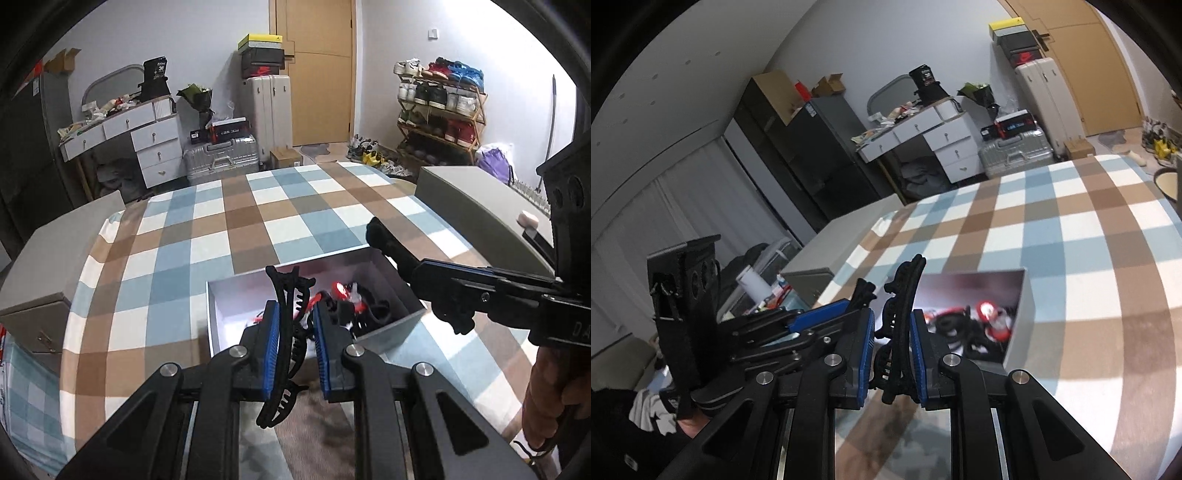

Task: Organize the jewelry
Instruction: 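Carry the comb clip with both grippers into the silver box and release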

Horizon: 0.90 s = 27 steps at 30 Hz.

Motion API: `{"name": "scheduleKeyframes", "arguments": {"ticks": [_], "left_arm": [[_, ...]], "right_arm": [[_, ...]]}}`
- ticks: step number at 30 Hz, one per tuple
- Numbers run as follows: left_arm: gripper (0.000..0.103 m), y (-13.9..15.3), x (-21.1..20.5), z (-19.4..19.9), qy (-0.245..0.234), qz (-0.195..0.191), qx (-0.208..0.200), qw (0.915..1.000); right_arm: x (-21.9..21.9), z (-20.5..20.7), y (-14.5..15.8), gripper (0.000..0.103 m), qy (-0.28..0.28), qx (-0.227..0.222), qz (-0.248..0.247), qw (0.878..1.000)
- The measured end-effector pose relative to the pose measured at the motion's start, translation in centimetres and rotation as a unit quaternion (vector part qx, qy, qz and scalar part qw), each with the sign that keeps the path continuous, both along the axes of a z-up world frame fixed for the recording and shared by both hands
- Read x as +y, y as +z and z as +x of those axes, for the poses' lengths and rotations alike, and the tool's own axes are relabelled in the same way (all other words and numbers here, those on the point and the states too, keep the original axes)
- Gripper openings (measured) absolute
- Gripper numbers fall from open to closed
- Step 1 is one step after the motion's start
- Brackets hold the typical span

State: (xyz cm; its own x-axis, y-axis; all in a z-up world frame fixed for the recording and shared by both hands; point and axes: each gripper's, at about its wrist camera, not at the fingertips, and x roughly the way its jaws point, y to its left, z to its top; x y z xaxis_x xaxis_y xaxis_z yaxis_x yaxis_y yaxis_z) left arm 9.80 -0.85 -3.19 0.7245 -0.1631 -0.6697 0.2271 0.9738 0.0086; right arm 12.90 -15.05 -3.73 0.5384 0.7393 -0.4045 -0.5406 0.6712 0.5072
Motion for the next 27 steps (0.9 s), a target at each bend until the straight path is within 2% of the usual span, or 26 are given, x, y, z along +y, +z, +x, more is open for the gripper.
{"name": "scheduleKeyframes", "arguments": {"ticks": [18, 27], "left_arm": [[0.013, -1.0, 1.1, 3.3, 0.006, -0.049, 0.022, 0.9986], [0.013, -1.6, 1.2, 3.9, -0.021, -0.091, 0.047, 0.9945]], "right_arm": [[0.9, 4.2, -1.2, 0.019, -0.002, 0.012, -0.016, 1.000], [1.4, 4.8, -2.3, 0.021, 0.000, 0.021, -0.032, 0.999]]}}
